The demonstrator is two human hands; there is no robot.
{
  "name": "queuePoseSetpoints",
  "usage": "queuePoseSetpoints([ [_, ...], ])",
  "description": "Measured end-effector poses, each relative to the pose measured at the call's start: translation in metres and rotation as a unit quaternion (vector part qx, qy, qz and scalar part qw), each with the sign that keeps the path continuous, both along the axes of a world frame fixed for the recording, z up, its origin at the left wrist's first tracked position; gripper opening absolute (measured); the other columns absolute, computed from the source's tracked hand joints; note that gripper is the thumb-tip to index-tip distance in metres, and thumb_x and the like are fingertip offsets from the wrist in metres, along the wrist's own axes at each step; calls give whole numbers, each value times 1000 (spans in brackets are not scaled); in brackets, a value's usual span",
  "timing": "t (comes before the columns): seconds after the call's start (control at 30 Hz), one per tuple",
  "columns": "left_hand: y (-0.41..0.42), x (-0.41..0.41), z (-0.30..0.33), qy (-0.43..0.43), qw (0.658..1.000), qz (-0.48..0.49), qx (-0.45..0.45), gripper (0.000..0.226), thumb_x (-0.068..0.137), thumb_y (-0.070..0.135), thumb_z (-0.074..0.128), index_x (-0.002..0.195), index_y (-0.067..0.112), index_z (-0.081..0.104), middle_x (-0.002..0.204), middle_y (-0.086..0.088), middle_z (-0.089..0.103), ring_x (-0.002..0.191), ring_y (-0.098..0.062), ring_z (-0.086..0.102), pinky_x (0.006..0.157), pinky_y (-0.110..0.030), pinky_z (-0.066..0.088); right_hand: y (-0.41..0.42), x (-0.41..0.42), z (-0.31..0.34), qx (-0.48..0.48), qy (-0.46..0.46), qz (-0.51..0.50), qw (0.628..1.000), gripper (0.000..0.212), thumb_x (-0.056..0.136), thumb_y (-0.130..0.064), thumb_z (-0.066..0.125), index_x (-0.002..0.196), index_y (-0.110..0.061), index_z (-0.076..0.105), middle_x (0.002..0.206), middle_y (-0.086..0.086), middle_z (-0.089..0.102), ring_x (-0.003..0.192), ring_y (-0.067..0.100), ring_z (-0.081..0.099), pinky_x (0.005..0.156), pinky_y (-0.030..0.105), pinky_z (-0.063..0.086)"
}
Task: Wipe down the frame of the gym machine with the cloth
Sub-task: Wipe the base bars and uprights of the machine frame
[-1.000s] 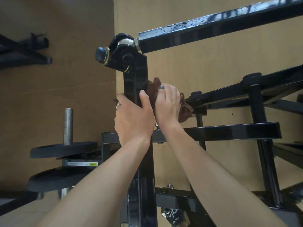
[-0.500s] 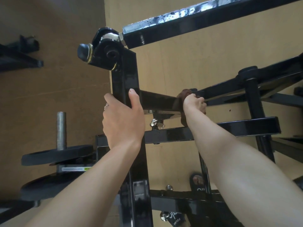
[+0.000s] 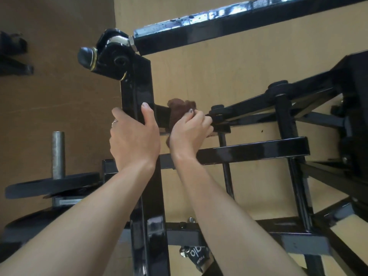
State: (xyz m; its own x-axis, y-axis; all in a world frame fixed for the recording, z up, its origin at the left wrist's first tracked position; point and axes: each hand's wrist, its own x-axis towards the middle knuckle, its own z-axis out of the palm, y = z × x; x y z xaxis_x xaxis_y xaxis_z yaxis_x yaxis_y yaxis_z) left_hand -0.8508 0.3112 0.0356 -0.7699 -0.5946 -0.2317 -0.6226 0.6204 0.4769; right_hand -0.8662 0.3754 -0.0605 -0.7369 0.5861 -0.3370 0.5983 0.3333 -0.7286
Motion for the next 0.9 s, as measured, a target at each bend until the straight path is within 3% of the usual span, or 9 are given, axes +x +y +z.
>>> queuePoseSetpoints([
  [0.17, 0, 0, 0, -4, 1000, 1, -6, 61, 102, 58, 40, 134, 7, 44, 120, -18, 61, 106, -35, 62, 88, -51, 54, 23, 54, 10, -82, 157, 95, 980, 26, 110, -33, 43, 122, -17, 59, 113, -10, 51, 103, 6, 56, 86, 24, 53],
  [0.3, -3, 0, -5, -2, 1000, -3, -8, 64, 102, 59, 39, 138, 6, 43, 123, -18, 61, 108, -35, 63, 82, -42, 51, 48, 84, -24, 114, 144, 305, 935, 31, 106, -29, 49, 129, -10, 59, 124, 4, 56, 113, 20, 53, 94, 29, 50],
  [0.37, -5, 0, -8, -1, 1000, -5, -14, 65, 102, 59, 39, 139, 6, 43, 124, -19, 61, 109, -35, 62, 79, -41, 47, 55, 79, -44, 230, 117, 440, 860, 37, 103, -29, 48, 132, -9, 58, 130, 11, 58, 121, 28, 54, 100, 38, 50],
  [0.47, -6, 0, -11, 0, 1000, -8, -24, 66, 102, 59, 38, 139, 4, 42, 124, -20, 61, 109, -36, 62, 78, -40, 46, 56, 62, -54, 353, 48, 644, 677, 40, 104, -29, 51, 139, -10, 53, 141, 11, 51, 136, 31, 44, 112, 45, 42],
  [0.5, -6, 0, -12, 1, 1000, -8, -27, 66, 102, 59, 38, 139, 5, 42, 124, -20, 61, 109, -36, 62, 78, -40, 46, 57, 57, -51, 369, 40, 669, 644, 40, 104, -29, 50, 139, -10, 52, 142, 10, 50, 137, 31, 42, 113, 45, 41],
  [0.53, -6, 0, -12, 4, 1000, -7, -27, 66, 102, 60, 39, 139, 5, 43, 124, -20, 60, 108, -36, 62, 79, -41, 47, 58, 53, -48, 372, 33, 676, 635, 39, 105, -29, 47, 139, -11, 51, 142, 10, 49, 137, 31, 41, 114, 45, 39],
  [0.63, -6, 1, -10, 7, 1000, -8, -27, 67, 101, 60, 39, 139, 5, 43, 124, -19, 61, 107, -36, 62, 79, -42, 49, 81, 55, -42, 355, 24, 673, 648, 39, 106, -30, 41, 140, -14, 50, 144, 8, 47, 140, 30, 37, 116, 43, 35],
  [0.77, -5, 1, -9, 10, 1000, -2, -19, 66, 102, 60, 38, 138, 4, 43, 124, -19, 60, 108, -37, 62, 78, -40, 44, 171, 61, -30, 378, -5, 582, 720, 36, 104, -38, 42, 131, -19, 57, 137, 7, 53, 134, 29, 42, 108, 44, 40],
  [0.9, -3, 2, -5, 0, 1000, -1, -14, 65, 103, 58, 38, 138, 4, 43, 126, -19, 59, 111, -36, 61, 78, -38, 41, 259, 60, -8, 428, -63, 468, 771, 39, 102, -34, 42, 128, -11, 58, 131, 14, 51, 126, 34, 43, 101, 50, 45],
])
